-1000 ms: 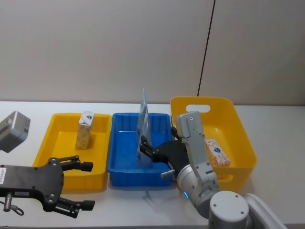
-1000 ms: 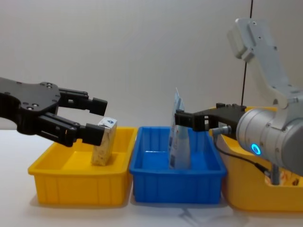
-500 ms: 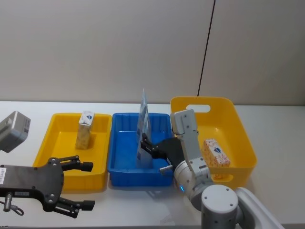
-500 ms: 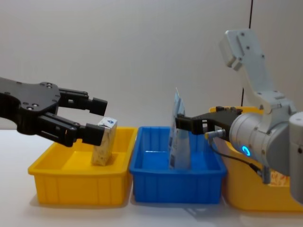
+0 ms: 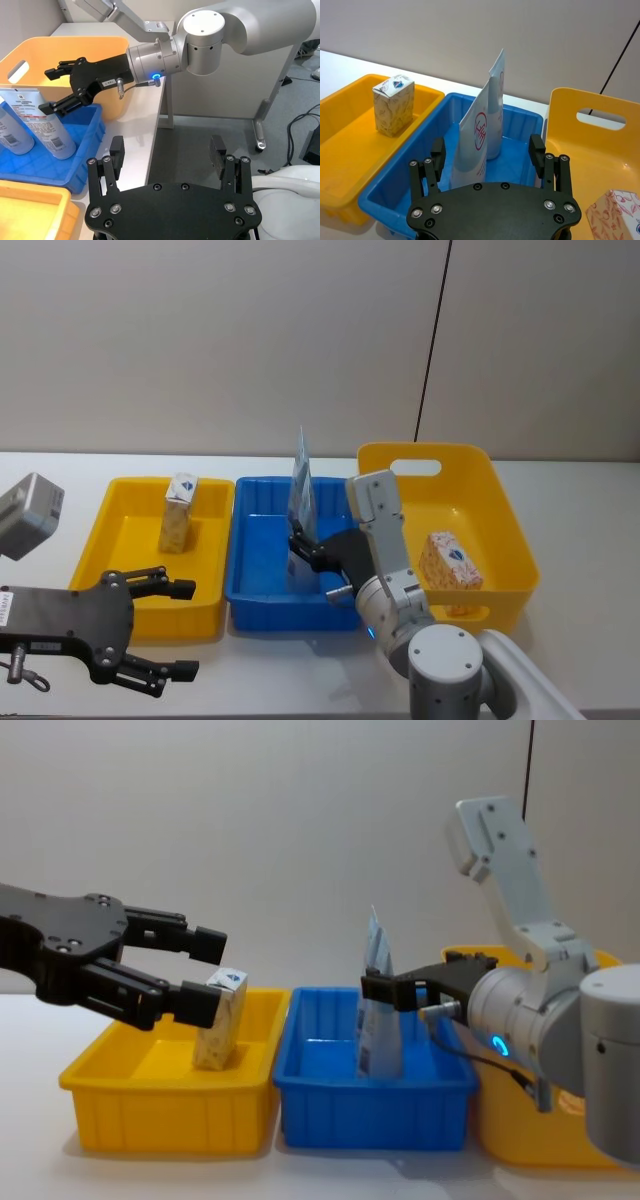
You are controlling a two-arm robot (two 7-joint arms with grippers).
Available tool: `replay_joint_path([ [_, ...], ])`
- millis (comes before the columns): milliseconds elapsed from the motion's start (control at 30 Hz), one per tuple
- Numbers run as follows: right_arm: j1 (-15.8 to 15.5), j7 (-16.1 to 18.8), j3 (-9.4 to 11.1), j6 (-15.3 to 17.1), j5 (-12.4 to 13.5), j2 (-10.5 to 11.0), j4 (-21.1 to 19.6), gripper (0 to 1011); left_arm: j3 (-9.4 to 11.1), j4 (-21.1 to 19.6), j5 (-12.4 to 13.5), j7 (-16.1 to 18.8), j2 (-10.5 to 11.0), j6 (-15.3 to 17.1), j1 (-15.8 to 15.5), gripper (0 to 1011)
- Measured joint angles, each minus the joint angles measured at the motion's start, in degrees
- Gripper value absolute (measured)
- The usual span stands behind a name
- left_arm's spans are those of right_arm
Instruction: Bimanual collaborative sorting of washing and personal care products
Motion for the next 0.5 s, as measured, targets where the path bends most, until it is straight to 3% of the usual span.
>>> replay_joint_path([
  [500,1.74,-0.54,0.2,-2.07,-1.51,-1.48,4.11,1004,0.0,0.0,0.0,0.0,0.0,0.0,0.0,1001],
])
